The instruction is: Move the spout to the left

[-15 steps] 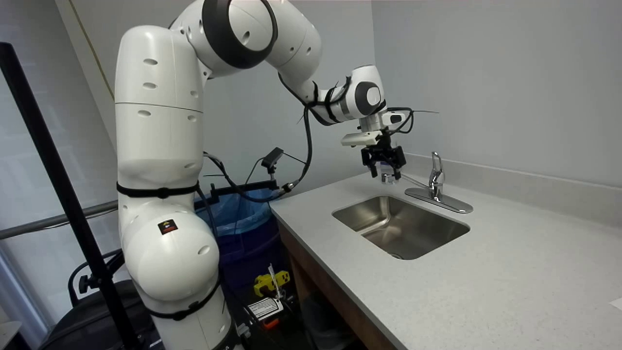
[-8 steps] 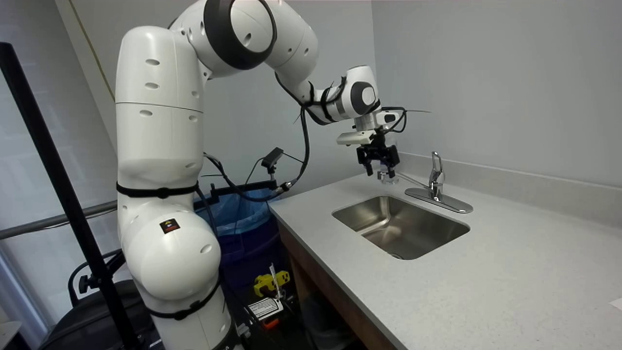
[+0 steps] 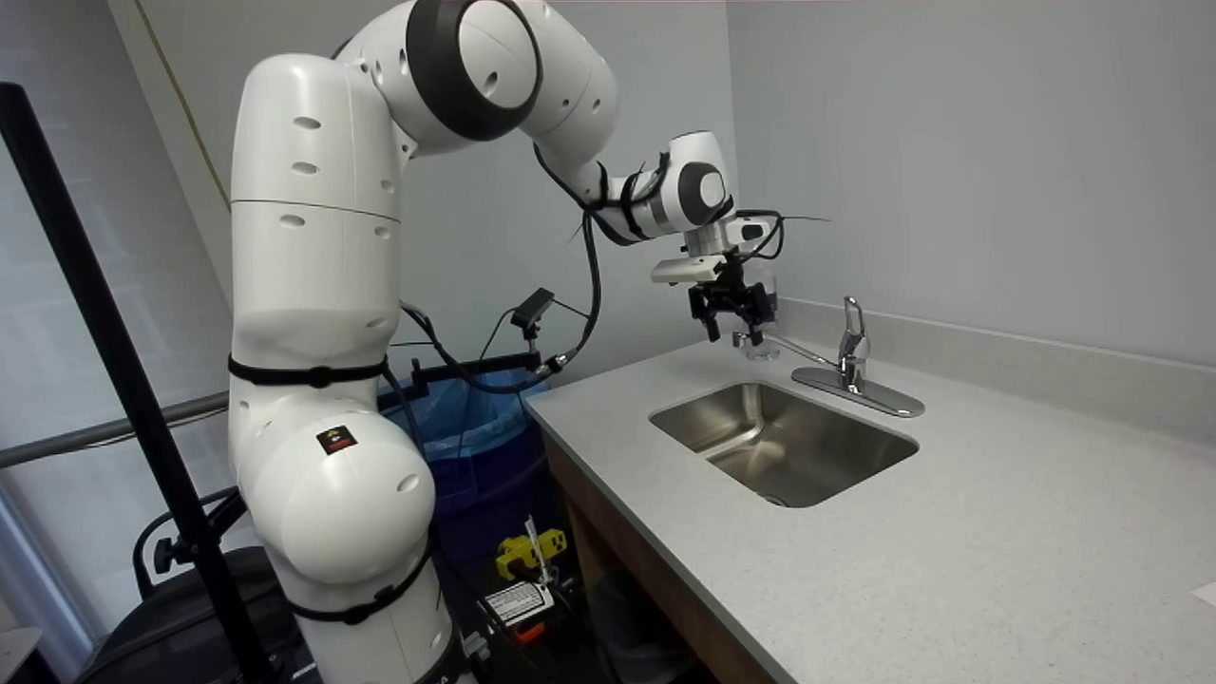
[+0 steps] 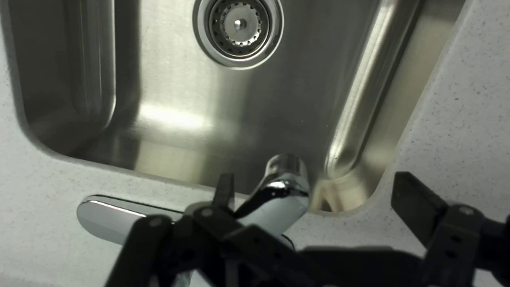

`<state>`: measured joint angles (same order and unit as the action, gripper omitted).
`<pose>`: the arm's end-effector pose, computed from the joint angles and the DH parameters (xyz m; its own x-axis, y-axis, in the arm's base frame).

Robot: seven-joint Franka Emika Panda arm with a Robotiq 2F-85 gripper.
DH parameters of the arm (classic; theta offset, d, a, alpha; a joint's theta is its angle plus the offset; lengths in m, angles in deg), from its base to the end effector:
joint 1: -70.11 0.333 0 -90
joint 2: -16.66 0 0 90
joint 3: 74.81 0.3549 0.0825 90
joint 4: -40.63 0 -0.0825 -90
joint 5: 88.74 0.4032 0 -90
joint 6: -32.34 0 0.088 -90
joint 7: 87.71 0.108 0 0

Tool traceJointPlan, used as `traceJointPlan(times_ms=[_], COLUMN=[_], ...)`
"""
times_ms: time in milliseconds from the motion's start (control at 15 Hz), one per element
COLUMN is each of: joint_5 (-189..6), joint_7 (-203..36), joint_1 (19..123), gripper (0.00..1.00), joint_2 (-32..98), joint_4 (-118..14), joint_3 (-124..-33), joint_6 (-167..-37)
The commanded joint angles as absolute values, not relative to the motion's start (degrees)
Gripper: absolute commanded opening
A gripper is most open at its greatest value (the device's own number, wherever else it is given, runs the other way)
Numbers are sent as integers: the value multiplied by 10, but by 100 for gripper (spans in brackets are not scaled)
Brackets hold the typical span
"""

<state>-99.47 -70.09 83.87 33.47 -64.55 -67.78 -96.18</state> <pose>0.6278 0.2258 0.4095 0.9767 0.1600 0.1427 0.1491 -0.9852 0.0840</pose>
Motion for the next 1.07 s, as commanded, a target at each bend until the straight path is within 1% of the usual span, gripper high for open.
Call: traceJointPlan(times_ms=[0,1000], joint_5=[-986,-999], joint_7=[-674,-608], joint_1=[861,909], gripper=[100,100], joint_2=[353,400], joint_4=[-613,-534], joint_3=[-669,-676], joint_6=[-957,-958])
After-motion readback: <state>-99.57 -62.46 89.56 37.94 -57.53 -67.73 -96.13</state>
